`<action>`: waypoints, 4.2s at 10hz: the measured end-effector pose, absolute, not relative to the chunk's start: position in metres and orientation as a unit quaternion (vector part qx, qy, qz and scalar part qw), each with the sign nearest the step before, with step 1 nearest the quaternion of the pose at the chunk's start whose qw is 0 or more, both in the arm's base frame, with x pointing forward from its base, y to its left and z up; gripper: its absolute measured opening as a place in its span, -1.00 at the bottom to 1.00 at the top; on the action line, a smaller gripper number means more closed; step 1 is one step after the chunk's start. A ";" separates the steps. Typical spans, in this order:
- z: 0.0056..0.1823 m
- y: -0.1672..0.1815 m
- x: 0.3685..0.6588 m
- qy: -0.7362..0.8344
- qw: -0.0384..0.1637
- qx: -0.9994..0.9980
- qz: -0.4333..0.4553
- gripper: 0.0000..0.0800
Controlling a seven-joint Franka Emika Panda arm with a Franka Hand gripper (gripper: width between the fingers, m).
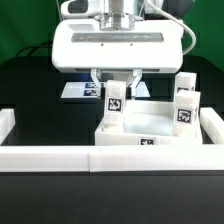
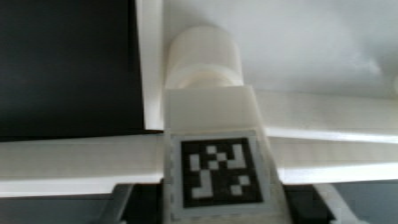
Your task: Assemble square table
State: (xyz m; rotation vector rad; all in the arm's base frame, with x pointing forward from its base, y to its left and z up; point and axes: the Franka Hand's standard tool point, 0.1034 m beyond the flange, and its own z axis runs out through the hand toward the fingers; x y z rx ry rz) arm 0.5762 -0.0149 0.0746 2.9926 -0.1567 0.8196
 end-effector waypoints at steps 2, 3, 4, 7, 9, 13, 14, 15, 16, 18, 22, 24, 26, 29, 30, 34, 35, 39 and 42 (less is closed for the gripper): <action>0.074 -0.015 0.576 -0.050 0.017 0.963 0.264 -0.02; 0.074 -0.015 0.576 -0.050 0.017 0.963 0.263 0.41; 0.074 -0.015 0.576 -0.050 0.017 0.963 0.263 0.59; 0.074 -0.015 0.576 -0.050 0.017 0.963 0.263 0.62; 0.072 -0.017 0.574 -0.054 0.014 0.968 0.245 0.62; 0.077 -0.028 0.576 -0.076 -0.023 0.988 0.132 0.62; 0.080 -0.027 0.584 -0.080 -0.028 0.989 0.124 0.62; 0.074 -0.021 0.577 -0.079 -0.044 0.994 0.061 0.62; 0.076 -0.024 0.584 -0.081 -0.052 0.995 0.027 0.62; 0.076 -0.024 0.597 -0.079 -0.057 0.995 0.009 0.62; 0.076 -0.023 0.596 -0.089 -0.057 0.994 0.008 0.14; 0.076 -0.022 0.596 -0.158 -0.059 0.986 0.004 -0.28; 0.074 -0.020 0.596 -0.240 -0.061 0.969 -0.002 -0.28; 0.073 -0.008 0.609 -0.402 -0.060 0.914 0.005 -0.28; 0.073 -0.010 0.609 -0.465 -0.061 0.883 0.002 -0.28; 0.072 -0.011 0.610 -0.671 -0.078 0.737 -0.020 -0.28; 0.072 -0.009 0.611 -0.717 -0.086 0.691 -0.017 -0.28; 0.071 -0.005 0.611 -0.696 -0.086 0.712 -0.014 0.25; 0.066 0.013 0.614 -0.514 -0.085 0.853 0.009 0.60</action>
Offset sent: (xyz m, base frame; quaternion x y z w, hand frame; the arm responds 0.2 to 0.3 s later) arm 0.0000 0.0000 0.0000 0.0000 0.0000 0.0000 1.0000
